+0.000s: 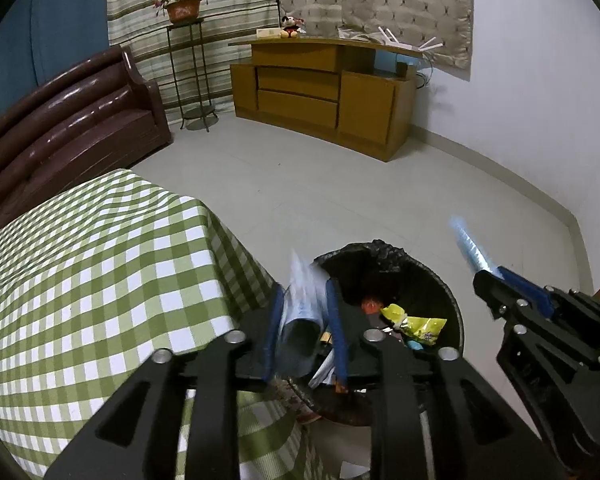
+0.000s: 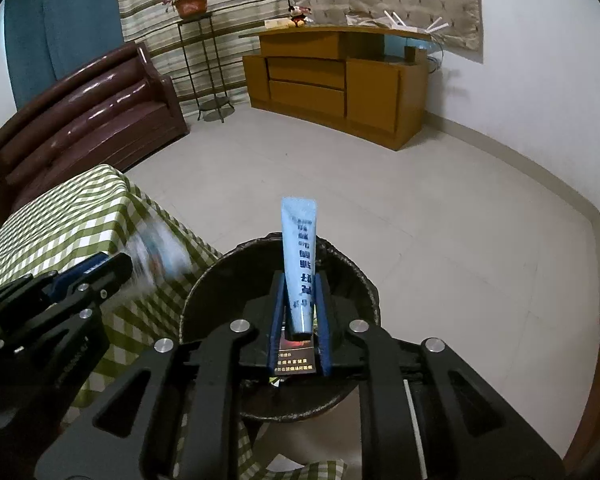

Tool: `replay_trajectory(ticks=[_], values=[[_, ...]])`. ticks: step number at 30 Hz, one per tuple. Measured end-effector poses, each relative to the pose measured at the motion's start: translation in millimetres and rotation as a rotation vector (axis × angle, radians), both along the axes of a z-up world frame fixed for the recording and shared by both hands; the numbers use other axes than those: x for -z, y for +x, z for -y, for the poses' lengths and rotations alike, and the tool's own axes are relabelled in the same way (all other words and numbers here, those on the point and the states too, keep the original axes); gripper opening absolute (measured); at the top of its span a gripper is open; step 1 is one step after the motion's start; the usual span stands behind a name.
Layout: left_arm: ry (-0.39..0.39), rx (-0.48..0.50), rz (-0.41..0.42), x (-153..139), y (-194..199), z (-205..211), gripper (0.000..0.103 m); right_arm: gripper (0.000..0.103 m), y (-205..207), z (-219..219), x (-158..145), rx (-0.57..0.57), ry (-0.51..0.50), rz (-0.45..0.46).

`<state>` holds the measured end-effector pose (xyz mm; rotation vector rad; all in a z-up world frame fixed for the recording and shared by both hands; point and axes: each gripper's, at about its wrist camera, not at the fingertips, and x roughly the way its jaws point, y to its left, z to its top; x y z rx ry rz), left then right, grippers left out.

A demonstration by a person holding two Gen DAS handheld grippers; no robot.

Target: Collect trash

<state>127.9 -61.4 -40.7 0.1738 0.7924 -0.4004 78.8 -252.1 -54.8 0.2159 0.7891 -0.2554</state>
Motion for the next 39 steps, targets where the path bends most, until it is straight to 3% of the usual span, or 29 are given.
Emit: replay_trajectory(ticks=[2, 24, 39], values=[[0.001, -0.002, 0.006, -1, -1, 0, 0.043, 0.026, 1, 1, 0, 0.003, -0.001, -0.001], [-0.017, -0.045, 0.041, -16, -11, -19, 0.067, 0.064, -17, -2, -20, 0.061, -0.051, 0.052], [-0.026, -0.091, 0.101, -39, -52, -60, 0.075, 0.07, -53, -32, -39, 0.028, -0.099, 0.076]])
